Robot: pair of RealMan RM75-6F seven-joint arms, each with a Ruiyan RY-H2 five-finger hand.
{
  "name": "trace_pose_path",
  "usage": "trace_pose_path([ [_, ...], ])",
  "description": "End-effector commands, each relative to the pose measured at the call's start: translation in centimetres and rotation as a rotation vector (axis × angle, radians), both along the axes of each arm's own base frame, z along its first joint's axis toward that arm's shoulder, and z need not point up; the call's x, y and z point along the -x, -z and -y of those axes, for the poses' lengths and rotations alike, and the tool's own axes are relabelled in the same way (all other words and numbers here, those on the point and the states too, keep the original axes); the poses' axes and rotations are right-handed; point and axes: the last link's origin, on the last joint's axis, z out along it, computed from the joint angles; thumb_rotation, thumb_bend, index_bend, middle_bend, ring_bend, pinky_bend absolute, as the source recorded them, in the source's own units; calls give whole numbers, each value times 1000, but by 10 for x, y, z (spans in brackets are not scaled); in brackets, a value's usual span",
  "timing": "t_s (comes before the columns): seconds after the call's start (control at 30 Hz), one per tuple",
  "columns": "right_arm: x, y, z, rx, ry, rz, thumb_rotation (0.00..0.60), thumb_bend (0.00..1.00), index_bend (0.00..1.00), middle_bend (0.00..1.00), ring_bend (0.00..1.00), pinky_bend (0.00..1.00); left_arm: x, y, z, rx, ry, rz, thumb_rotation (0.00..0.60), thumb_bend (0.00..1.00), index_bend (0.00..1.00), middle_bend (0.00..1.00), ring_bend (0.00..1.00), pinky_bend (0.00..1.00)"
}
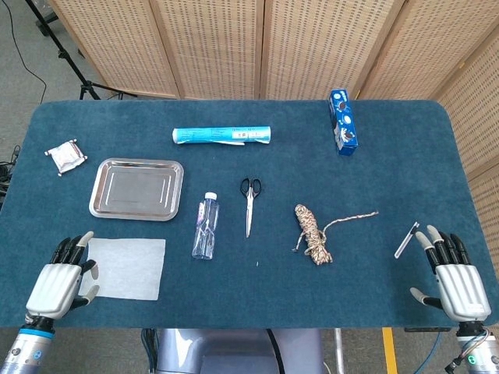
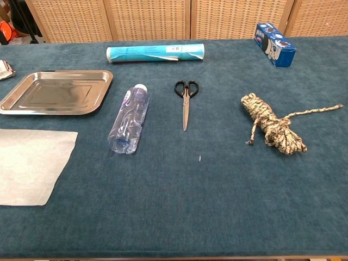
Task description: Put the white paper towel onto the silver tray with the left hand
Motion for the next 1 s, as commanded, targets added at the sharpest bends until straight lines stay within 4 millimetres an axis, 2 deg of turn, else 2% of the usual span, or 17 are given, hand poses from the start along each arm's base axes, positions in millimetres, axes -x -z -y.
trace_pose_path([
  [0.03, 0, 0, 0, 1, -3, 2, 600, 0, 86, 0, 0, 0, 0, 1, 3, 13, -3, -8, 600, 255, 589, 0, 0, 0],
  [1.0, 1, -5, 0, 20, -7, 18, 600, 0, 86, 0, 0, 0, 21, 37, 11, 109, -36, -86, 600, 268, 590, 0, 0, 0],
])
